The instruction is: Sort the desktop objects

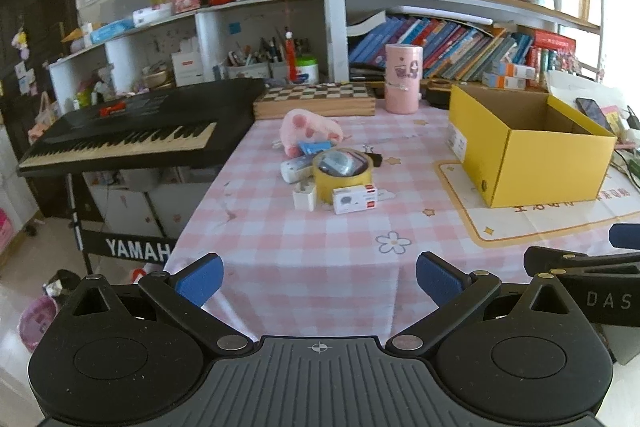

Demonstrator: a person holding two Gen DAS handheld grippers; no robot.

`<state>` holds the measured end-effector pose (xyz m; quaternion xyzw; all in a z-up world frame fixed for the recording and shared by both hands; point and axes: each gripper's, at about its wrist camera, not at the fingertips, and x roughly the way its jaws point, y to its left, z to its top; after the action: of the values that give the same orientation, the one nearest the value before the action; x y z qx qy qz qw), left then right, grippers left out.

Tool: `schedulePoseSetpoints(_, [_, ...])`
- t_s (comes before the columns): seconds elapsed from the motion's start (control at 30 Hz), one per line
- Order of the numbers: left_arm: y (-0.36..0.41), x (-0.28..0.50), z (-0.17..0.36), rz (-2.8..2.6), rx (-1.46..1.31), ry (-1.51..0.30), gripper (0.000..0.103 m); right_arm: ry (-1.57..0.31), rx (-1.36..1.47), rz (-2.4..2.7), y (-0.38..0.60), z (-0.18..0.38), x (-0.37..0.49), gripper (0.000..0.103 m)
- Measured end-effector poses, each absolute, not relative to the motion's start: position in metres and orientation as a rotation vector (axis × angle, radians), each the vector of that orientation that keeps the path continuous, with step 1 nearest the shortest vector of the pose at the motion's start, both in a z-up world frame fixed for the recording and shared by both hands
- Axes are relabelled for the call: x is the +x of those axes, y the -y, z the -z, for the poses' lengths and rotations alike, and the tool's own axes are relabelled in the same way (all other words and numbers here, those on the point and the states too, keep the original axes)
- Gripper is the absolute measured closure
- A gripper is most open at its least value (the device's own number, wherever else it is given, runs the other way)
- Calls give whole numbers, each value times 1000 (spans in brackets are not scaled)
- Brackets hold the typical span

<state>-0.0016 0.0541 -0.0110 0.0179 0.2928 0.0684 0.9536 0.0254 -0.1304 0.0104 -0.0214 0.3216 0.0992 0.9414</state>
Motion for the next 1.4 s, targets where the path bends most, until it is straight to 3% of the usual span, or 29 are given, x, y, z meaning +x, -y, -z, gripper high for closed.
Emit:
schedulePoseSetpoints(0.57, [-78,12,16,-252,26,-616,0,-682,-65,-333,100,0,62,9])
schedulePoseSetpoints(1.4, [-124,104,27,-418,-12,-694,0,-781,-112,-503,18,46,197,10])
